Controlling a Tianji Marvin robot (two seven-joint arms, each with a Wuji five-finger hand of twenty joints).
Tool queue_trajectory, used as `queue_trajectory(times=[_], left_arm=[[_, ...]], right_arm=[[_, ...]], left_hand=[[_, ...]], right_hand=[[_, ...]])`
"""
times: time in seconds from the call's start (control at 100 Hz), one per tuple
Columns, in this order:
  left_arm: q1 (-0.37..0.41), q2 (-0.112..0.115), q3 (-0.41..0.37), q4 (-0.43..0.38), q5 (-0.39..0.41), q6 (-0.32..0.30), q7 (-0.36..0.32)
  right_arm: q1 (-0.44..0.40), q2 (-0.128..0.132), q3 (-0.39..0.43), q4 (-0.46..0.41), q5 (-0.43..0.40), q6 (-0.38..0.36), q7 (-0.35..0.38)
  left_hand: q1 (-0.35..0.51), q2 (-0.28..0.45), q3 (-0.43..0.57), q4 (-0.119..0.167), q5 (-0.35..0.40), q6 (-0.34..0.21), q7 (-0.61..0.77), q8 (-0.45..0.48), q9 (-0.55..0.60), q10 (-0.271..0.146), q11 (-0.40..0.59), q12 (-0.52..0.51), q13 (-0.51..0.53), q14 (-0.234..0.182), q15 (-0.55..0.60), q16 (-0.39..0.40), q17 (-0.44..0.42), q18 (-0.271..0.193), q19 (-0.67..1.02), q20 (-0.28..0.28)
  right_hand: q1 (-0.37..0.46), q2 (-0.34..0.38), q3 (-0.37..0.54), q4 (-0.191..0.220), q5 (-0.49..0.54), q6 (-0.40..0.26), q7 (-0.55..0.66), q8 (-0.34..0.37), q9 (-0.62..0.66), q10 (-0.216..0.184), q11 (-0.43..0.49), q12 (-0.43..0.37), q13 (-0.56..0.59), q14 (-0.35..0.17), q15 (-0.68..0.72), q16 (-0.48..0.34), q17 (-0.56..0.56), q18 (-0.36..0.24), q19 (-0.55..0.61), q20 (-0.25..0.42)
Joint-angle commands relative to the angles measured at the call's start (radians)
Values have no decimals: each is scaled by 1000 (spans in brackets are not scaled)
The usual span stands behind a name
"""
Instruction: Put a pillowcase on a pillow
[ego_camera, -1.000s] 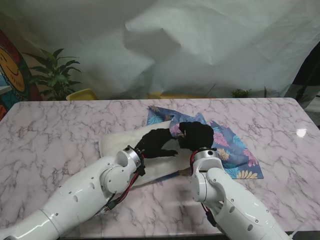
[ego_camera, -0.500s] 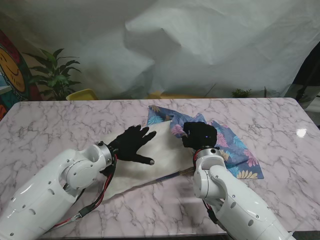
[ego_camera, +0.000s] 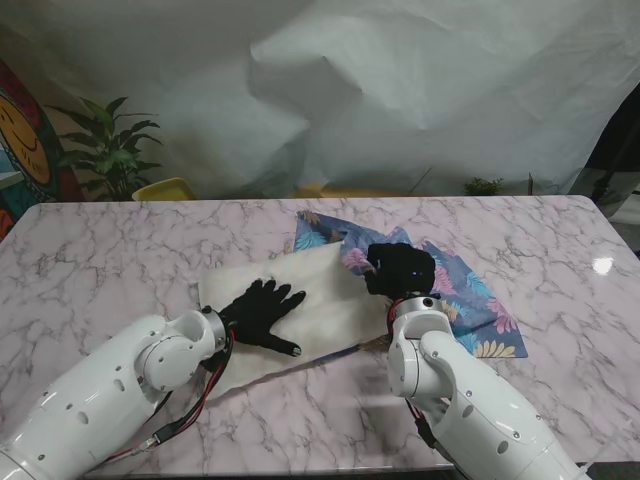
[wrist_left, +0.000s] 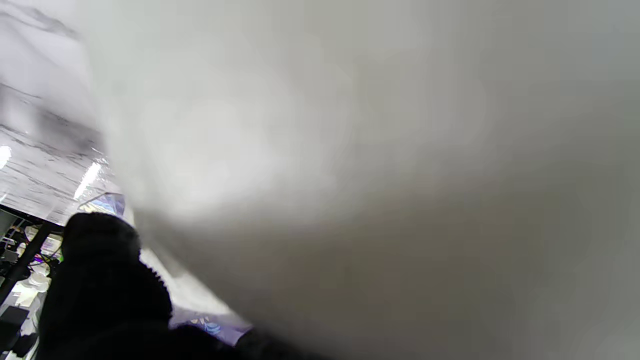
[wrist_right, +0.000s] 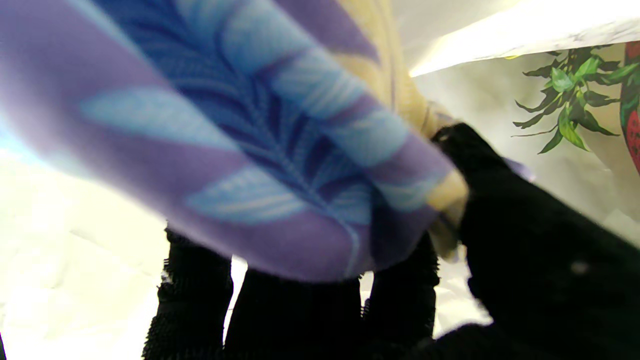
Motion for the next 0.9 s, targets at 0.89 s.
queue_trajectory(times=[0.89], left_arm=[[-170,-185,273,479,-62,-41,695]], right_arm=[[-5,3,-5,-43,-6,-24,20]], left_hand=[[748,-36,362,-75,393,-313,1258,624,750,-242,579,598,982,-394,1069,803,1035,-486,1589,567]], right_hand=[[55,24,71,8,32,-28,39,24,-5,37,45,17,32,-57,31,23,0,-22,7,-10]])
